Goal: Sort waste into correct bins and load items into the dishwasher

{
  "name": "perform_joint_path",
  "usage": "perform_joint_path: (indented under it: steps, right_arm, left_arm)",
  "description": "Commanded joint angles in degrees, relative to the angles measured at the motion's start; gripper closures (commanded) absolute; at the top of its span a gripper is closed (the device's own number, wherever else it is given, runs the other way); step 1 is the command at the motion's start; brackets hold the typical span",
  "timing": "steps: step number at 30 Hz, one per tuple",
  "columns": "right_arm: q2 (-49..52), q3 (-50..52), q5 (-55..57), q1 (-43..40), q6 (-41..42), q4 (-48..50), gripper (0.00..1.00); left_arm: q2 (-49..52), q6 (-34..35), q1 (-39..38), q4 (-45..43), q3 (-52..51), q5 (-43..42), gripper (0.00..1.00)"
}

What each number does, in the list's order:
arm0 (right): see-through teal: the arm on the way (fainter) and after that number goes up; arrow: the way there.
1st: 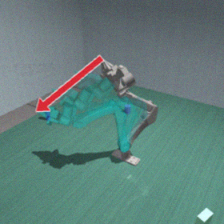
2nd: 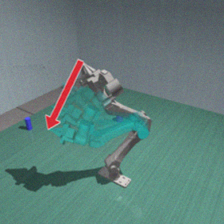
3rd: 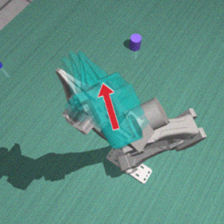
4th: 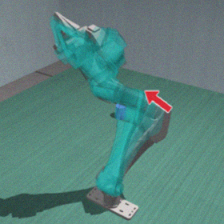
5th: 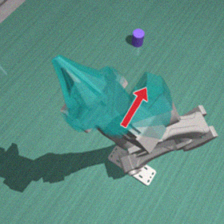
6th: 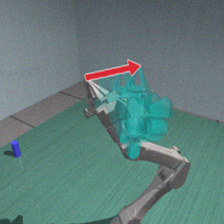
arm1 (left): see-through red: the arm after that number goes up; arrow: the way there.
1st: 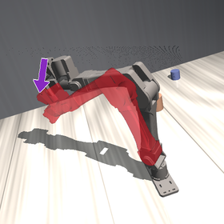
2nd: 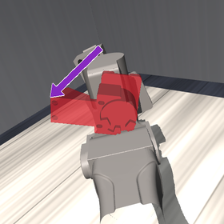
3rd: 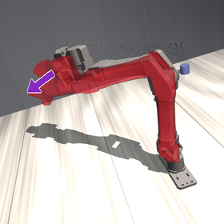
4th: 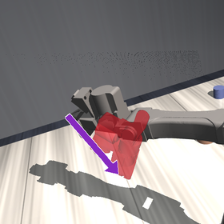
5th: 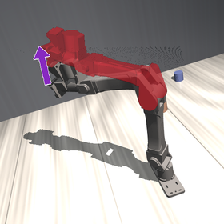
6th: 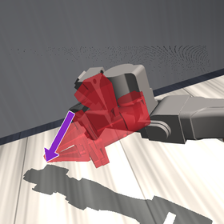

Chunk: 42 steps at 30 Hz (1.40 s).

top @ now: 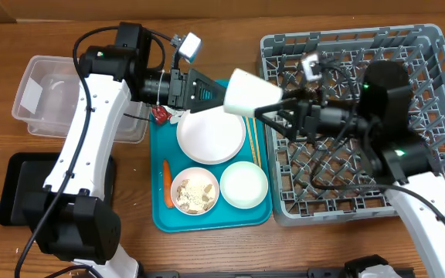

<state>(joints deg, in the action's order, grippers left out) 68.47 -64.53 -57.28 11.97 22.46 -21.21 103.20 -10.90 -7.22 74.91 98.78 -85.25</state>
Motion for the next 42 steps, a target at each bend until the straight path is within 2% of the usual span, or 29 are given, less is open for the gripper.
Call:
perform_joint_path:
  steps: [1,6,9,13,17,23,26,29,32,34,38,42]
  right_arm:
    - [-4.61,-0.87,13.25,-3.32,0.07,-6.32,0.49]
    - [-9.44,-3.13,33.24,-9.51,0.39,-25.94,0.52]
    - [-10.67,-4.96,46.23,-15.13,4.11,-37.53,0.53]
    - [-10.03,-5.4,54.23,-24.63,6.36,-47.71,0.53]
    - [-7.1,-5.29,58.95,-35.19,6.1,-53.72,0.53]
    - [0.59,-5.18,58.31,-44.94,2.58,-56.89,0.53]
    - [5.6,-5.18,53.42,-44.94,-0.31,-56.72,0.53]
    - [9.75,-5.18,53.16,-44.02,-0.44,-56.63,0.52]
    - [12.22,-5.2,52.7,-43.8,-0.42,-55.74,0.32]
    - [12.28,-5.51,52.41,-43.8,-0.42,-55.1,0.25]
    - [11.02,-9.2,52.41,-43.8,-0.42,-56.72,0.19]
    - [7.87,-13.94,51.12,-43.41,-0.44,-59.39,0.16]
  left_arm:
    - [-0.13,-0.2,1.66,-0.2,0.68,-0.31,0.0]
    - [-0.13,-0.2,3.17,-0.17,0.68,-0.02,0.0]
    - [-0.13,-0.22,3.23,-0.22,0.68,1.09,0.0]
    - [-0.13,-0.22,3.23,-0.24,0.68,1.86,0.0]
    - [-0.13,-0.22,3.21,-0.63,0.68,1.86,0.0]
    - [-0.13,-0.24,3.21,-0.94,0.68,1.88,0.0]
    - [-0.13,-0.22,3.13,-1.68,0.68,1.86,0.0]
    - [-0.13,-0.22,3.13,-1.68,0.68,1.88,0.0]
    - [-0.13,-0.22,3.13,-1.68,0.68,1.9,0.0]
    - [-0.13,-0.24,3.13,-1.68,0.68,1.9,0.0]
    - [-0.13,-0.22,3.1,-1.68,0.68,5.03,0.0]
    - [-0.13,-0.24,2.64,-1.77,0.68,12.74,0.0]
